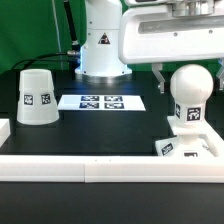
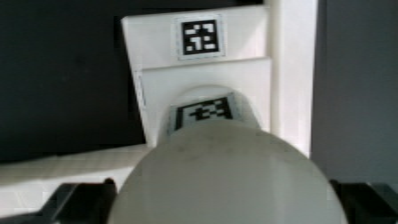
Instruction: Assemble lamp
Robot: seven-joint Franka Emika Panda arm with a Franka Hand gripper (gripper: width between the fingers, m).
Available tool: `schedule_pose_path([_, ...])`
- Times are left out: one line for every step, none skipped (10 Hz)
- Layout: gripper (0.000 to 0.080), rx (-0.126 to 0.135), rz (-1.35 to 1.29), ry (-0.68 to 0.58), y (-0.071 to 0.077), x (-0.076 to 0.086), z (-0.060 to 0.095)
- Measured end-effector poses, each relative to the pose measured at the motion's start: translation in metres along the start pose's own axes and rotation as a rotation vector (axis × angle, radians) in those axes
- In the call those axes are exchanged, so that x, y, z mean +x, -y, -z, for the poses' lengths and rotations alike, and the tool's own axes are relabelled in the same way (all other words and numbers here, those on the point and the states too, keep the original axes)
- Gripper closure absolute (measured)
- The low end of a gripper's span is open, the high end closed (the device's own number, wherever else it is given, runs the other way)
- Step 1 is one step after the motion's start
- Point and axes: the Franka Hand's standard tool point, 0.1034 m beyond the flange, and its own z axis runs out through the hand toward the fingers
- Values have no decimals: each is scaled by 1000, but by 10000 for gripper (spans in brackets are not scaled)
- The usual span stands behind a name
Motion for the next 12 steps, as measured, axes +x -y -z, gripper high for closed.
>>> schedule_pose_path([220,2,-95,-4,-1,-4,-1])
schedule_pose_path([220,1,-161,-1,0,-7,-1])
schedule_pose_path([220,1,-217,1,0,-9,-2])
schedule_pose_path([220,0,-288,3,1,-10,-3])
schedule_pose_path([220,-1,-371,7,2,-12,-4])
schedule_pose_path([220,-2,-441,9,2,-13,-5])
schedule_pose_path([220,-1,-495,9,3,-13,-5])
schedule_pose_path([220,5,-599,14,4,-14,-4])
schedule_pose_path([220,8,-686,16,5,-14,-4])
schedule_pose_path([220,13,-748,20,6,-14,-4])
schedule_pose_path([192,13,-746,20,6,-14,-4])
schedule_pose_path([192,13,-741,21,6,-14,-5])
